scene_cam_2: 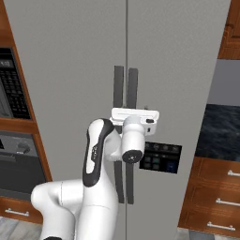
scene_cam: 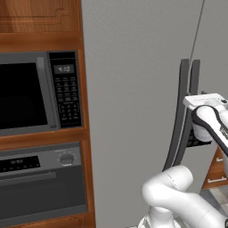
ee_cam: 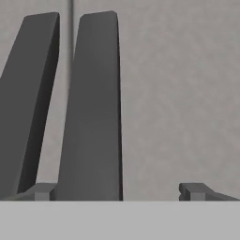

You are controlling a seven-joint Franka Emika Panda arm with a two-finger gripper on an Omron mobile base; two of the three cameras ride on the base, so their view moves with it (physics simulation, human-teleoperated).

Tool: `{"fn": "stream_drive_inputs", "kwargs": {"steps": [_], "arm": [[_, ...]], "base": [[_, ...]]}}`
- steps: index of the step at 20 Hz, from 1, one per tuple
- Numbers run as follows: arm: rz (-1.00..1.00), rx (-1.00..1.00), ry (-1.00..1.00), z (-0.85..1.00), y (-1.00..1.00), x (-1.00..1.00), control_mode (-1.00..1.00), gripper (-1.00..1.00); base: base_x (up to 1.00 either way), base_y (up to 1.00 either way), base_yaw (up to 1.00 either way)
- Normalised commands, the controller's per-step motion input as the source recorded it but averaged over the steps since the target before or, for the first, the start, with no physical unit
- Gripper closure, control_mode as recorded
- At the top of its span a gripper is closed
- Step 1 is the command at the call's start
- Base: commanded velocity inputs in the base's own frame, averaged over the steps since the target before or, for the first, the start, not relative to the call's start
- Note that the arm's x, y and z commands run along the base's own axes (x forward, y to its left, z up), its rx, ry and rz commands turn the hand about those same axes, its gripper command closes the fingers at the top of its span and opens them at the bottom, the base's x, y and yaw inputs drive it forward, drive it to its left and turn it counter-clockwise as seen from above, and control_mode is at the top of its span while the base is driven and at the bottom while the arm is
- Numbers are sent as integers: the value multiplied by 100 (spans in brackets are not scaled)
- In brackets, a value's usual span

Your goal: Open the freezer door, pick up the ice cube tray from the freezer, and place it on the dining counter.

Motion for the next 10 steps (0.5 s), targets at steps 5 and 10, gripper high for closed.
{"fn": "stream_drive_inputs", "kwargs": {"steps": [5,10], "arm": [[0,0,0,0,0,0,-100,-100],[0,0,0,0,0,0,-100,100]], "base": [[0,0,0],[0,0,0]]}}
